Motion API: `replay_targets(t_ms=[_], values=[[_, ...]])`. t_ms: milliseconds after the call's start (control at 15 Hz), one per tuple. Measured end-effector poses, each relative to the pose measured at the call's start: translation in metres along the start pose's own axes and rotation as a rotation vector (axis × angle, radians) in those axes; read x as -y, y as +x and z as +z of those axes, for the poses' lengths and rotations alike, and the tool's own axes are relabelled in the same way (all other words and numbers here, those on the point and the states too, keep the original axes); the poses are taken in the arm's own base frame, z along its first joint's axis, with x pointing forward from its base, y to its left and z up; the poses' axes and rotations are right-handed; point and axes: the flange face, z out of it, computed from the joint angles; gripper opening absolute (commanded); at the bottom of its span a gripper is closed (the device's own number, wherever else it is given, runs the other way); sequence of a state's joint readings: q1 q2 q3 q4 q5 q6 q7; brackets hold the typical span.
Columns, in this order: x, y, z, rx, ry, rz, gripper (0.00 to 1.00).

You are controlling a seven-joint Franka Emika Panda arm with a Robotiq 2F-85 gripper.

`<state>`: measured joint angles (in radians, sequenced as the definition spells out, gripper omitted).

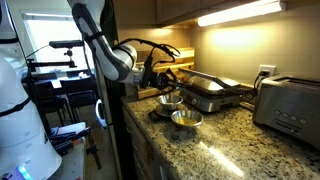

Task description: Spoon out some of the contents in the bowl on the right into the bowl on top of the scale

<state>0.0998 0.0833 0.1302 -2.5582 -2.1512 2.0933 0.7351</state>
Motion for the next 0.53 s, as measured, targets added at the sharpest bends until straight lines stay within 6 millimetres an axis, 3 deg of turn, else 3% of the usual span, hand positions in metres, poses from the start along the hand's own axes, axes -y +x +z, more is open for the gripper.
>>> replay_targets(t_ms=[333,533], values=[[0.004,0.001,-0.002,-0.037,0.109,-0.025,0.03],[-0.007,-0.001,-0.002,-0.076,0.230,-0.038,0.03]])
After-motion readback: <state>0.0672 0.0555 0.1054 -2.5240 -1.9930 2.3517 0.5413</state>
